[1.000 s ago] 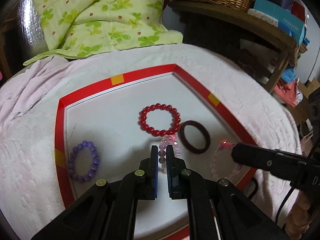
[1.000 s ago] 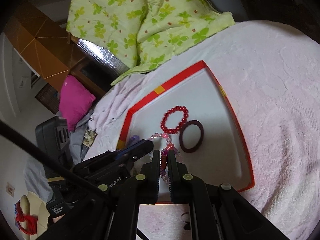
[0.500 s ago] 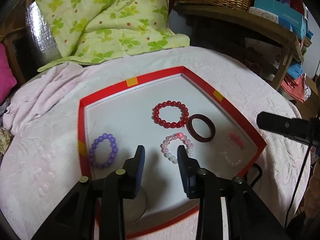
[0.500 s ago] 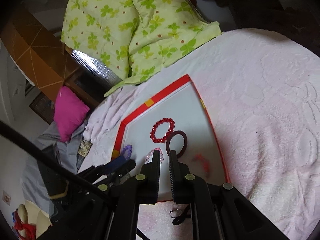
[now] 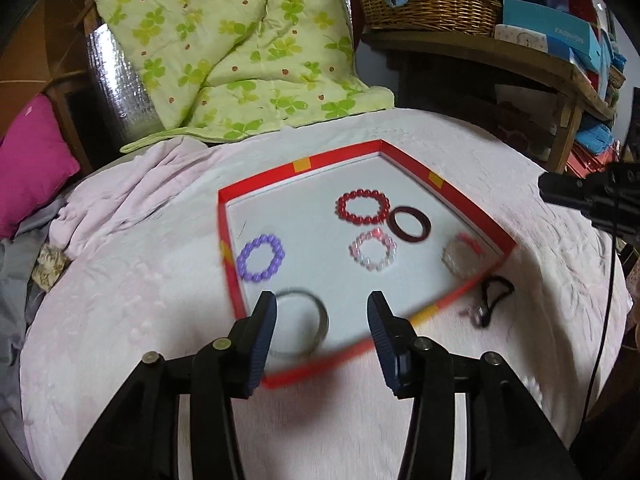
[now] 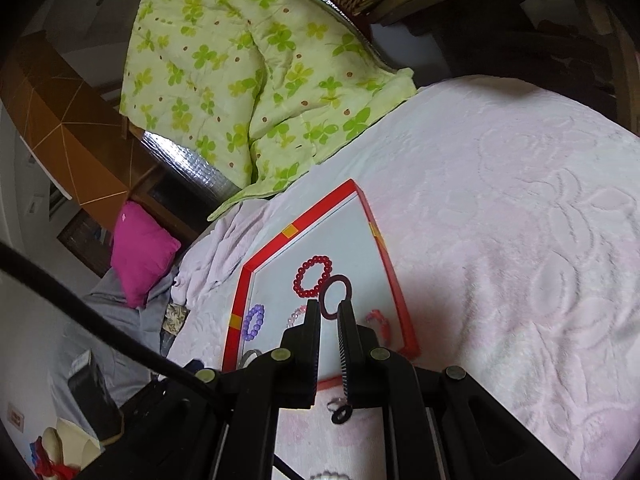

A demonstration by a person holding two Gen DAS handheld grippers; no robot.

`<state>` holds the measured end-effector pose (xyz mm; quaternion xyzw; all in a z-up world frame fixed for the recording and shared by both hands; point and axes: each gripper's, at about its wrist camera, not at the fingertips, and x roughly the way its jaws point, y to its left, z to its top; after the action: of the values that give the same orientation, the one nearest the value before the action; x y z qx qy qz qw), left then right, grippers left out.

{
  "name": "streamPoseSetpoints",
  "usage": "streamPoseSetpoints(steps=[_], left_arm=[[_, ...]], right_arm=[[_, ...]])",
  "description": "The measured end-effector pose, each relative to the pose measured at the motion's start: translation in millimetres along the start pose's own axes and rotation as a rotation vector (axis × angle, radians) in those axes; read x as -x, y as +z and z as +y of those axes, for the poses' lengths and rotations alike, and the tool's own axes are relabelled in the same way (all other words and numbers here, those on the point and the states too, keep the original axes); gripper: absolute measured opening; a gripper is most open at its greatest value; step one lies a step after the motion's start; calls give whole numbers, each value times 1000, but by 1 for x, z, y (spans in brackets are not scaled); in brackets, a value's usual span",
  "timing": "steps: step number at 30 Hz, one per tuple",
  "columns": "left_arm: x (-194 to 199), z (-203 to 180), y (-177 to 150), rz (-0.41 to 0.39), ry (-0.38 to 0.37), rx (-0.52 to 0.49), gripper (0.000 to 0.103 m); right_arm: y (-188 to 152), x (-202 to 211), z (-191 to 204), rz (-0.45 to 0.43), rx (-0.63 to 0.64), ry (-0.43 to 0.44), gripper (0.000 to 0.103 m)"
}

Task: Organize jewelry
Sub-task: 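Move both tools back toward the white beaded bracelet and black hair tie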

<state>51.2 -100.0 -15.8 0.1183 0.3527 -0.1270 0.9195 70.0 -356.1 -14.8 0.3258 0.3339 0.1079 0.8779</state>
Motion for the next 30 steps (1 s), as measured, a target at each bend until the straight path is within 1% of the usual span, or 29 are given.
streamPoseSetpoints(steps=[4,7,10,12,16,21,30], left_arm=[[16,-2,-28,16,20,5,52],[27,-6,-42,26,30,1,53],[41,-10,-51,19,51,-17,55],[50,-10,-56,8,53,-18,58],[64,-11,-64,-1,60,-10,59],[71,-15,-66,-8,71,-31,59],[72,-24,-60,-24,67,-55,60]], right_arm=[[-6,12,-5,3,-6,-22,12],[-10,21,-11,5,-32,-30,18],[-17,32,-15,6,-45,-34,19],[-23,39,-18,5,-61,-31,19],[-35,50,-21,12,-88,-22,19],[-45,50,-17,41,-72,-20,19],[-54,32,3,111,-9,5,19]])
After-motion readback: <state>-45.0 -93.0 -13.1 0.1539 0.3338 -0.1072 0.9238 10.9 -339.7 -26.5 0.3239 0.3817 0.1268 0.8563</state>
